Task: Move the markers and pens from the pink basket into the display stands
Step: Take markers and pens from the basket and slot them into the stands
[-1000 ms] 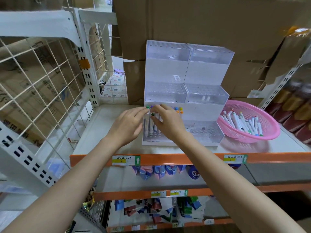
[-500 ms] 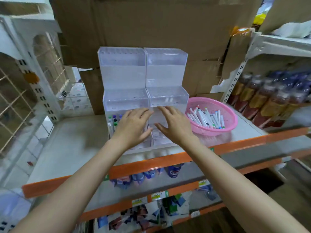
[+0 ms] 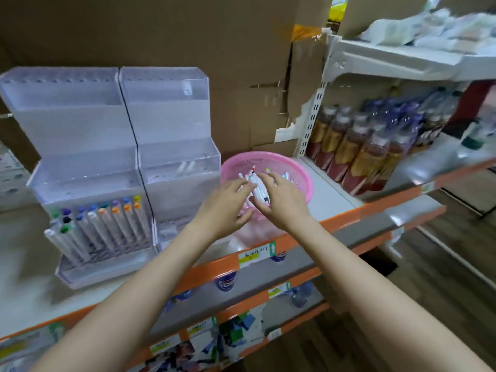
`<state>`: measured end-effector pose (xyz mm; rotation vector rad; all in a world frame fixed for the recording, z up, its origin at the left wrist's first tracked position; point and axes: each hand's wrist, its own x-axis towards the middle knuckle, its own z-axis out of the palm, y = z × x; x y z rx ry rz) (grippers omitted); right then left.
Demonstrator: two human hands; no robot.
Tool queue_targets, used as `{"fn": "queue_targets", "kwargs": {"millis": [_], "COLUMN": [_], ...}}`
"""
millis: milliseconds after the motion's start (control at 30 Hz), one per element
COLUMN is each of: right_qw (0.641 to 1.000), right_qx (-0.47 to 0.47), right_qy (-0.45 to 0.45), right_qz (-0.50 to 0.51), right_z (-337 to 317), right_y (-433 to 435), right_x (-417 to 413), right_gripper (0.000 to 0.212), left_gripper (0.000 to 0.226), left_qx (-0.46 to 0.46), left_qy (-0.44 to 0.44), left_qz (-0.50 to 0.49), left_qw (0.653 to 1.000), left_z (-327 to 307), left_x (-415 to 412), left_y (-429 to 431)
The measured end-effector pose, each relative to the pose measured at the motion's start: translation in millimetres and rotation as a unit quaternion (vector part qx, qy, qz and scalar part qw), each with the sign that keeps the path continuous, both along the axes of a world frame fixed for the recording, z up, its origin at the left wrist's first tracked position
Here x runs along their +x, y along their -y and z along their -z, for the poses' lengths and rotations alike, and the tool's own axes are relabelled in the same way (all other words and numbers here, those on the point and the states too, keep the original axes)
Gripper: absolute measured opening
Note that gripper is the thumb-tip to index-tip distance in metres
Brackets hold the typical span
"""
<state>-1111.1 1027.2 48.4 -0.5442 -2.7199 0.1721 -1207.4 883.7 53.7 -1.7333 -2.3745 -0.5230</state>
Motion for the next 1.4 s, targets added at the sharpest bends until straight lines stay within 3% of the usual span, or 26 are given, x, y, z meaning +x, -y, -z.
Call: {"fn": "queue_targets", "kwargs": {"millis": [167, 400, 600, 833, 1033, 1400], "right_qw": [1.0, 0.995, 0.992, 0.992, 0.989, 0.989], "right_qx": [-0.013, -0.016, -0.016, -0.024, -0.092, -0.093], "right_qy": [0.024, 0.098, 0.121, 0.115, 0.096, 0.092], "right_qz": [0.005, -0.004, -0.033, -0.051, -0.061, -0.064], "right_z": [3.6, 15.1, 27.2, 27.2, 26.3, 27.6], "right_y": [-44.0, -84.3, -96.0, -102.8, -105.7, -93.7], "right_x": [0.1, -28.6, -51.9, -60.8, -63.4, -69.8], "right_gripper": [0.052, 0.059, 0.039, 0.026, 0.02, 0.017], "left_gripper": [0.053, 0.049, 0.046, 0.06, 0.048, 0.03], "left_qx": [-0.007, -0.085, -0.115, -0.105, -0.099, -0.039], "left_qy": [0.041, 0.074, 0.078, 0.065, 0.106, 0.168], "left_qz": [-0.014, -0.134, -0.249, -0.308, -0.296, -0.273], "left_qw": [0.999, 0.985, 0.959, 0.943, 0.944, 0.947], "left_z": [6.3, 21.0, 25.4, 27.4, 24.8, 21.6], "left_x": [1.0, -20.2, -28.3, -27.5, -26.0, -25.9], "left_y": [-50.8, -91.7, -101.8, -108.8, -112.3, -113.6]}}
